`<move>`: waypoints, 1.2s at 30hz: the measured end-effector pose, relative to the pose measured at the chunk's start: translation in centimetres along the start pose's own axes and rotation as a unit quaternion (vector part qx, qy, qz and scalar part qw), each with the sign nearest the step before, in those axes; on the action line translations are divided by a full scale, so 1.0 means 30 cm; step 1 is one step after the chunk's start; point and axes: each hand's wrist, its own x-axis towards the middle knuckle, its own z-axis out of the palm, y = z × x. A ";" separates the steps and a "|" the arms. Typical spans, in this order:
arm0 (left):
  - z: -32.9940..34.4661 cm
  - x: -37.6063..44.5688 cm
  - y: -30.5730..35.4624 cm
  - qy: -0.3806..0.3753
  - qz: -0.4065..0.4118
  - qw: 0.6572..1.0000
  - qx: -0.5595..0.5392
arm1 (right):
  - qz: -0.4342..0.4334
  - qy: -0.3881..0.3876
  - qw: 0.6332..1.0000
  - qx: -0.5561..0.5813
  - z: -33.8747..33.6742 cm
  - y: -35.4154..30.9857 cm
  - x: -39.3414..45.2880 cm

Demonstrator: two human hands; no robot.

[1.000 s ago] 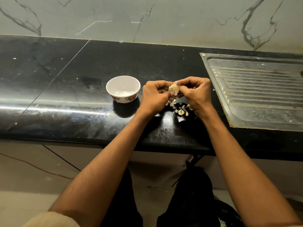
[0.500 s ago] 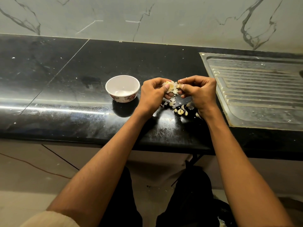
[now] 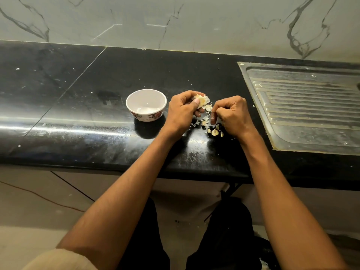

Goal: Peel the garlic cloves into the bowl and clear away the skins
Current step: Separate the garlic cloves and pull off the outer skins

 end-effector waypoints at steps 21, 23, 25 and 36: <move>-0.003 -0.001 -0.005 -0.028 0.017 0.999 0.018 | -0.037 0.066 0.996 0.051 -0.005 0.008 -0.001; -0.001 -0.001 -0.005 -0.026 0.015 0.999 0.017 | -0.025 0.096 0.993 0.070 -0.006 0.007 0.005; 0.003 0.000 -0.005 -0.026 0.010 1.000 0.003 | -0.013 0.101 0.991 0.082 -0.002 0.011 0.009; 0.007 0.005 -0.011 -0.019 0.012 0.999 -0.027 | 0.025 0.082 0.991 0.100 0.022 0.020 0.021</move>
